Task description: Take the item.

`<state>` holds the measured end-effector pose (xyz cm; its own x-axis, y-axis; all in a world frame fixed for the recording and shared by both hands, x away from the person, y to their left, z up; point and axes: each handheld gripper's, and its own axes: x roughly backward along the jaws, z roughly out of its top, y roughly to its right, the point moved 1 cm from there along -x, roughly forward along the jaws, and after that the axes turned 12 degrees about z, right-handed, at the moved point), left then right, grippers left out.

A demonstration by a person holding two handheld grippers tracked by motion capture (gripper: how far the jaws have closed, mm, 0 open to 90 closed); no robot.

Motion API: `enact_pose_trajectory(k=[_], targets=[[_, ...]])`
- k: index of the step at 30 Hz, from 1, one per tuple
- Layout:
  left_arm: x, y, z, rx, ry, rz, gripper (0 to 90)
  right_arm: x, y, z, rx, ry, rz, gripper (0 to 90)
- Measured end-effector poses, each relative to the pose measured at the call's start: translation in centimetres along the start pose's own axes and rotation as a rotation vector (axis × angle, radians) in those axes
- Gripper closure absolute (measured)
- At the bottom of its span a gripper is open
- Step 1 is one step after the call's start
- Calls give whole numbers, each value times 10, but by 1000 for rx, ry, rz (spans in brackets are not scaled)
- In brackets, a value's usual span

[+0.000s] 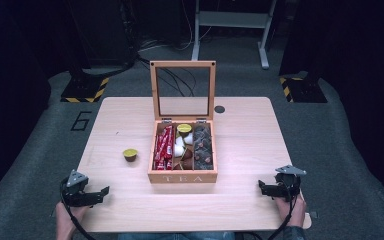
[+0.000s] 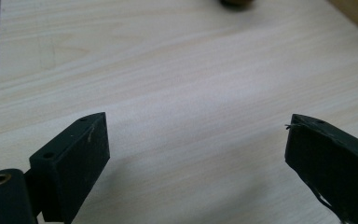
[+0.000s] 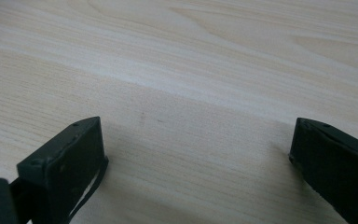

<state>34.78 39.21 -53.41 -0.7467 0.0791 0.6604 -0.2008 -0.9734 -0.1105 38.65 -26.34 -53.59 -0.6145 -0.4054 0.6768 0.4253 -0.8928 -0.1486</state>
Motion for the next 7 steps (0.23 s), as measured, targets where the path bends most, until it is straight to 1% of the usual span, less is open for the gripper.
enact_pose_trajectory(k=[1, 2, 4, 5, 7], targets=[[-4, 1, -3, 2, -5, 8, 51, 0, 0, 0, 0, 1, 0, 25], [-4, 1, -3, 2, -5, 8, 49, 0, 0, 0, 0, 1, 0, 25], [-5, 2, -2, -9, -11, 25, 49, 0, 0, 0, -4, 2, -3, 25], [-5, 2, -1, -20, -16, 29, 49, 1, -1, -1, -7, -5, 1, 25], [-6, 3, -1, -17, -12, 29, 46, 1, -1, -1, -10, -4, -1, 25]])
